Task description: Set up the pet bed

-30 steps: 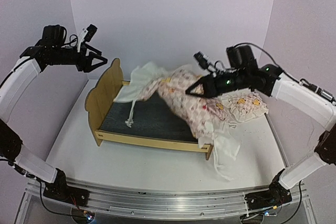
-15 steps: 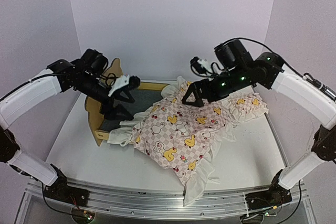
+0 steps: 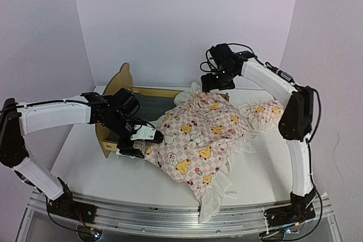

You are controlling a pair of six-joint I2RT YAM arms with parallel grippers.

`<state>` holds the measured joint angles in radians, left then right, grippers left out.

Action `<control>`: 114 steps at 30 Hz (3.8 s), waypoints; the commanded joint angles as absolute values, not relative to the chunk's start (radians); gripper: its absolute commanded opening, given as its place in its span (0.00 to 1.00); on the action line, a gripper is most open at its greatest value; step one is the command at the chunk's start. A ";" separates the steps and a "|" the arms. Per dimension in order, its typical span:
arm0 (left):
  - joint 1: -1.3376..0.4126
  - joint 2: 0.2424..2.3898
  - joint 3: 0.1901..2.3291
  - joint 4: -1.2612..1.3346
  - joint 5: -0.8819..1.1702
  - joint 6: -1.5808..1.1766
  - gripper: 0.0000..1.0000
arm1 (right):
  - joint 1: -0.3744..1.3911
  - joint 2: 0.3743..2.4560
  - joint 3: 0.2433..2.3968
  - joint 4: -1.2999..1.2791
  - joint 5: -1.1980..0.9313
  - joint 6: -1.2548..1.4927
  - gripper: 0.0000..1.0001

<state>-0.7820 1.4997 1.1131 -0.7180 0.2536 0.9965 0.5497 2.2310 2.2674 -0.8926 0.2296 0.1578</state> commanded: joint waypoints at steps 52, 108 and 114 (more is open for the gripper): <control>-0.399 1.585 1.680 -0.344 0.162 1.169 0.03 | 0.624 1.569 1.826 -0.626 0.217 0.446 0.00; -1.029 2.078 1.680 -0.240 0.373 0.669 0.65 | 0.456 1.513 0.716 -0.310 -0.031 0.532 0.44; -1.028 2.079 1.627 -0.190 0.296 0.708 0.57 | 0.519 1.586 0.724 -0.290 -0.002 0.569 0.42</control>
<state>-1.0323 2.0840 1.6473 -0.2805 0.3628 0.6847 0.4794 1.5373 0.7122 -0.3162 -0.0446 0.5209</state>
